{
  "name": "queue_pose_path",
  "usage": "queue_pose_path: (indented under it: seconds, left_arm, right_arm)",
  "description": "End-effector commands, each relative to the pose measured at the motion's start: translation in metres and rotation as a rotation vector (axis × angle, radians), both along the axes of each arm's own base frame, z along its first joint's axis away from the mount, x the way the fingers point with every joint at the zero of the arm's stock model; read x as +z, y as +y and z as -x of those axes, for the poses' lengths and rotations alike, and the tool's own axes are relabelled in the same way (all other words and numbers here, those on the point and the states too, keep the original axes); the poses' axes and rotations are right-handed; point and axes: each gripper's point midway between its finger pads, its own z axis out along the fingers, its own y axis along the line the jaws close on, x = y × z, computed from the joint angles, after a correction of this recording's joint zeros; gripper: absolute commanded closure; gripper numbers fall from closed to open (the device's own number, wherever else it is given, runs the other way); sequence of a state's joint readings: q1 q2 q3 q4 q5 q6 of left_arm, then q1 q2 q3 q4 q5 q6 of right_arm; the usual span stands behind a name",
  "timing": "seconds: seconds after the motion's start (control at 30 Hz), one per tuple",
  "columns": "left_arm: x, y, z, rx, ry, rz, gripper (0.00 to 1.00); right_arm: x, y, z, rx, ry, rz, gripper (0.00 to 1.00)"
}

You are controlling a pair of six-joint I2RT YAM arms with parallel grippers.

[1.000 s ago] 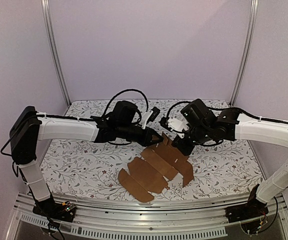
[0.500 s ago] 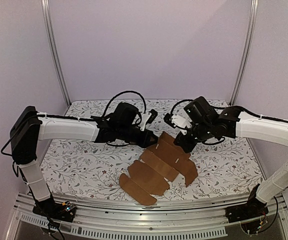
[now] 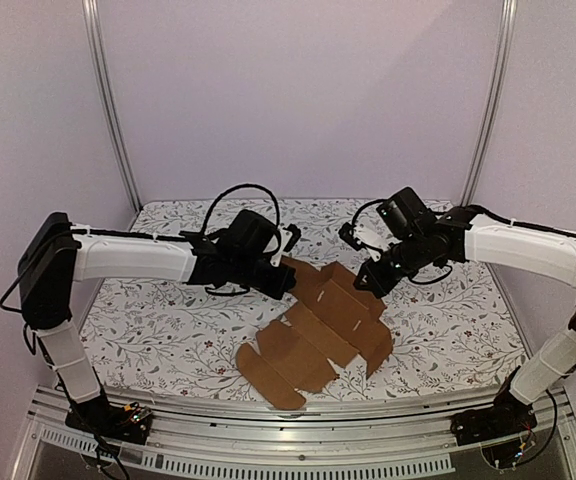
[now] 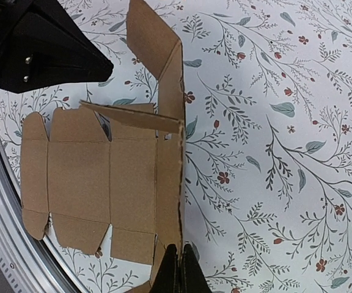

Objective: Fold the paper box

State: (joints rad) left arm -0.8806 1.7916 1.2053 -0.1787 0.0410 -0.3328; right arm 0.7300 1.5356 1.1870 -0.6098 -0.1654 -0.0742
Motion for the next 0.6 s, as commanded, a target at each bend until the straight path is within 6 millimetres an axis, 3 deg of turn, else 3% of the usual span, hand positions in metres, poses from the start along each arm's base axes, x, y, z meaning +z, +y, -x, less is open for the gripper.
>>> queue_pose_path:
  seconds: [0.0, 0.33, 0.57]
  left_arm:
    - [-0.034, 0.014, -0.008, 0.057, 0.014, -0.109, 1.0]
    - [-0.077, 0.021, -0.022, 0.089, 0.034, -0.233, 1.0]
    - [-0.095, 0.024, -0.016, 0.071, 0.075, -0.26, 1.0]
  right_arm:
    - [-0.002, 0.006, 0.0, -0.008, 0.079, -0.044, 1.0]
    - [-0.022, -0.004, -0.011, -0.071, 0.144, -0.024, 1.0]
    - [-0.027, -0.004, -0.012, -0.069, 0.149, -0.014, 1.0]
